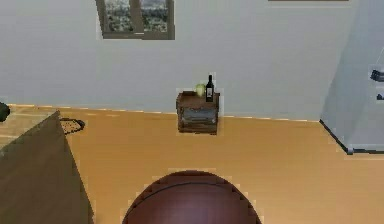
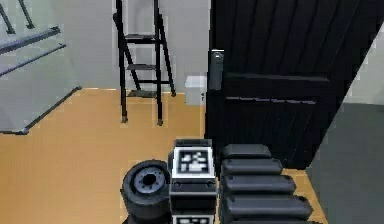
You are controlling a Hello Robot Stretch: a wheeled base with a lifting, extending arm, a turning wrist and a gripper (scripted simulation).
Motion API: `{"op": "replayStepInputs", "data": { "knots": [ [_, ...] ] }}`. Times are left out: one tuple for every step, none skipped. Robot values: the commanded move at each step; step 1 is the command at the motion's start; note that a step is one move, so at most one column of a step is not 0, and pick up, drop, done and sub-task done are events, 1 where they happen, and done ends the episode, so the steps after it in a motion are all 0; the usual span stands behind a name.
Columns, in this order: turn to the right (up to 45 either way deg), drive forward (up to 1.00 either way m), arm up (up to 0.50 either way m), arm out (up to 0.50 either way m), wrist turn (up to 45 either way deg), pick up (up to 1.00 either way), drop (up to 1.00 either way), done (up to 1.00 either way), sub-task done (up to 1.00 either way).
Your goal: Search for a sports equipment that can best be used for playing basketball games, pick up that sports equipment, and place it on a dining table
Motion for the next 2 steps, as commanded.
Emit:
{"op": "replayStepInputs", "data": {
  "knots": [
    [45.0,0.0,0.0,0.0,0.0,0.0,0.0,0.0,0.0],
    [21.0,0.0,0.0,0.0,0.0,0.0,0.0,0.0,0.0]
  ]
}}
